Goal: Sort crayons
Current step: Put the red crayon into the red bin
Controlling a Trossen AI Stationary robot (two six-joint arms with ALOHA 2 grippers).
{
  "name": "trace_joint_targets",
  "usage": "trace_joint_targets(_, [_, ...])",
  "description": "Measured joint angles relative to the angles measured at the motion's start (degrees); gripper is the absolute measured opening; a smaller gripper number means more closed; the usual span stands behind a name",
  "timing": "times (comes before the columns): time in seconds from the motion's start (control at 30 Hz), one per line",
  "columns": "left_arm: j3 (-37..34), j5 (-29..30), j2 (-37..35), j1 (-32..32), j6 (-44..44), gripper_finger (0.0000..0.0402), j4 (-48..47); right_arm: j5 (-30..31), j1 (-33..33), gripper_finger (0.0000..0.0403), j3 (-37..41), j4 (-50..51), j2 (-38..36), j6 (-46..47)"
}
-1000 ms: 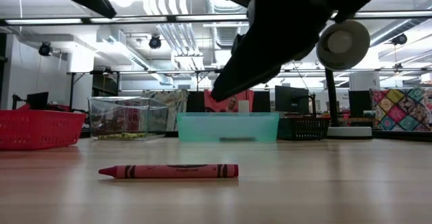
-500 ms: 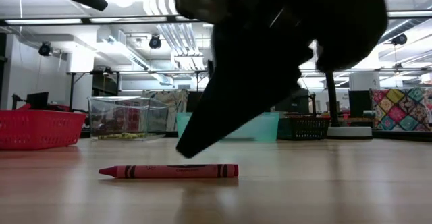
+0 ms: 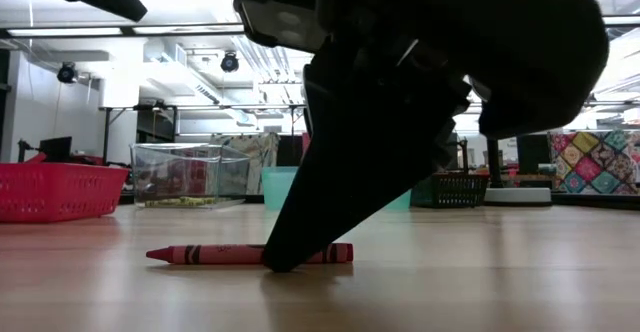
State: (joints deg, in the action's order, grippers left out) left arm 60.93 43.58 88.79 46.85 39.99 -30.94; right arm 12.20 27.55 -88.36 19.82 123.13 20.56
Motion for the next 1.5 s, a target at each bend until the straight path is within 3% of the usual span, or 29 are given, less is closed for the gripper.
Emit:
trace_joint_targets(0.37, [0.0,2.5,-0.1,0.6,0.1,0.0096,0.2,-0.1,0.0,0.0015,0.2,0.4,0.1,-1.1])
trace_joint_targets(0.77, [0.0,2.6,-0.1,0.6,-0.1,0.0096,0.2,0.0,0.0,0.0013,0.1,0.3,-0.2,-2.0])
trace_joint_targets(1.17, [0.7,4.0,-1.8,2.3,-5.9,0.0096,0.0,1.4,-2.5,0.0013,-3.4,-1.9,-1.7,-10.7])
trace_joint_targets(1.5, [1.3,12.1,-8.4,7.4,-13.1,0.0096,-0.7,1.3,-7.3,0.0013,-5.8,-7.9,-1.8,-17.9])
